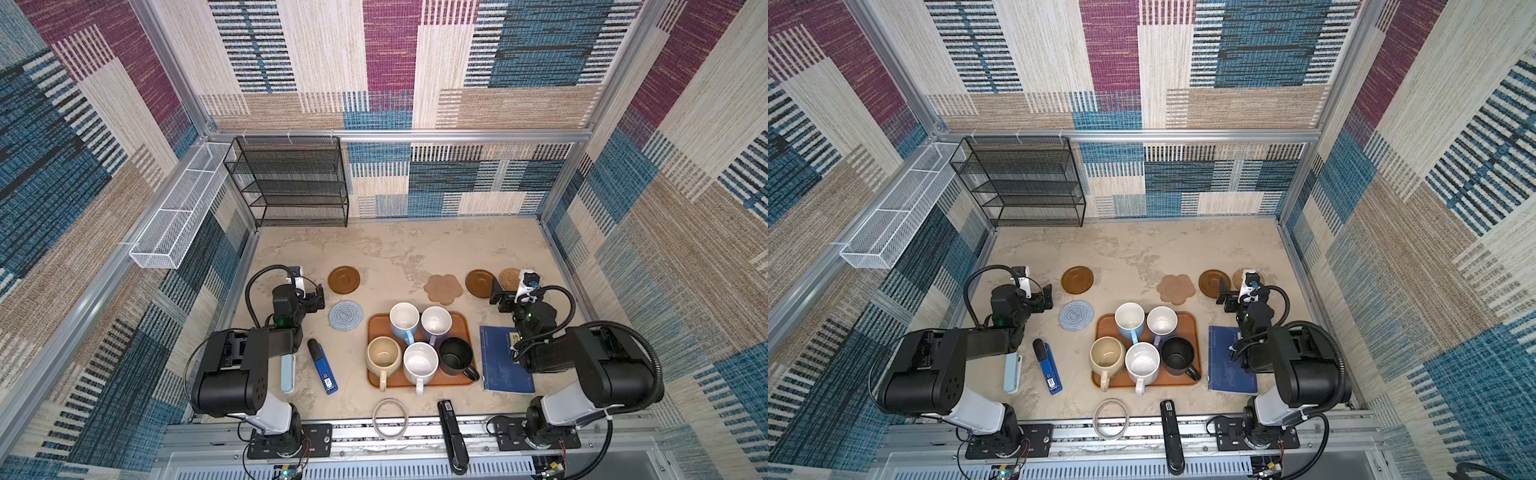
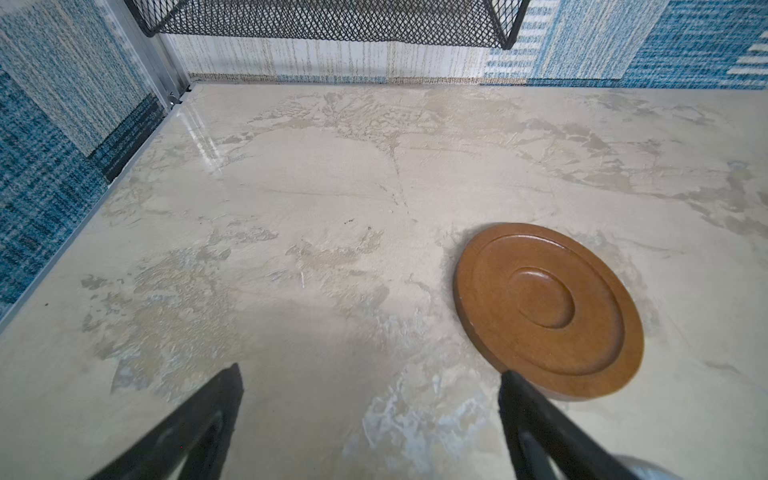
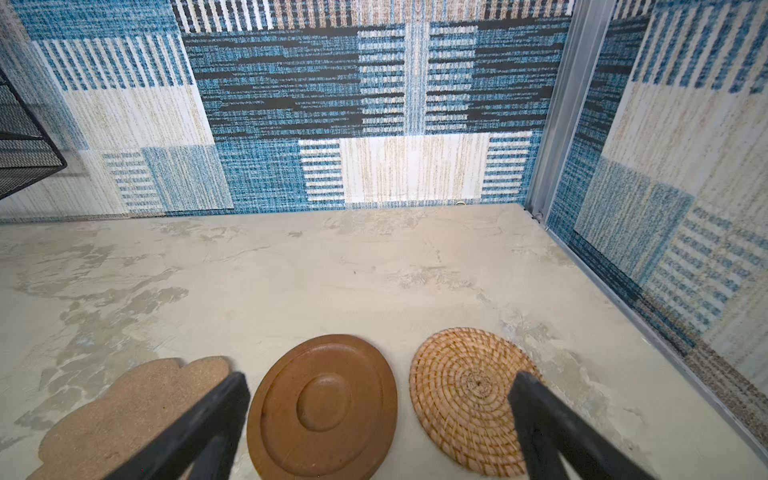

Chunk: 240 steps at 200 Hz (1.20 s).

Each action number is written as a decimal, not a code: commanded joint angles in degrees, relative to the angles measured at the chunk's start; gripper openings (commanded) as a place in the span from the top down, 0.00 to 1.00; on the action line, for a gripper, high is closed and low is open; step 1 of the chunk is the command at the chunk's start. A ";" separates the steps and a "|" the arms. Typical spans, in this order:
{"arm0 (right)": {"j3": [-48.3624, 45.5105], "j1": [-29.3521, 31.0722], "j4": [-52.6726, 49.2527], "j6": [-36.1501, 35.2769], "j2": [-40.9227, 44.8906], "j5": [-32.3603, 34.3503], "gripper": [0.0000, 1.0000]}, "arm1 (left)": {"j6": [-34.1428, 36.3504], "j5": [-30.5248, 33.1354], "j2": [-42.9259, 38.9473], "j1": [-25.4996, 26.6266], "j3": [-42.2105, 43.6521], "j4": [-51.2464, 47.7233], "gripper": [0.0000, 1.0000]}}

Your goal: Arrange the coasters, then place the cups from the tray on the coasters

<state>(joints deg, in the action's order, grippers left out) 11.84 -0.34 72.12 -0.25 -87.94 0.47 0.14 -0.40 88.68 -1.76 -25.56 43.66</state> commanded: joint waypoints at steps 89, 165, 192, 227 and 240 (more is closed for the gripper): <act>0.28 0.08 1.16 -0.70 0.07 -0.22 0.00 | 1.02 -1.88 -0.28 -0.09 -0.03 1.14 0.01; 0.29 0.08 1.13 -0.68 0.05 -0.21 0.00 | 1.00 -1.88 -0.33 -0.08 0.07 1.17 0.01; 0.25 0.08 1.18 -0.68 0.11 -0.21 0.00 | 1.00 -1.88 -0.31 -0.09 0.07 1.16 0.01; 0.25 0.08 1.18 -0.70 0.05 -0.25 0.00 | 1.00 -1.88 -0.28 -0.09 0.07 1.25 0.01; 0.28 0.08 1.18 -0.69 0.05 -0.23 0.00 | 1.00 -1.80 -0.35 -0.07 0.07 1.25 0.01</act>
<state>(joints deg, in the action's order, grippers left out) 11.84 -0.34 72.12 -0.27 -87.94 0.45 0.19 -1.85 88.44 -1.76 -25.30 43.46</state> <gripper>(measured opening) 0.997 0.986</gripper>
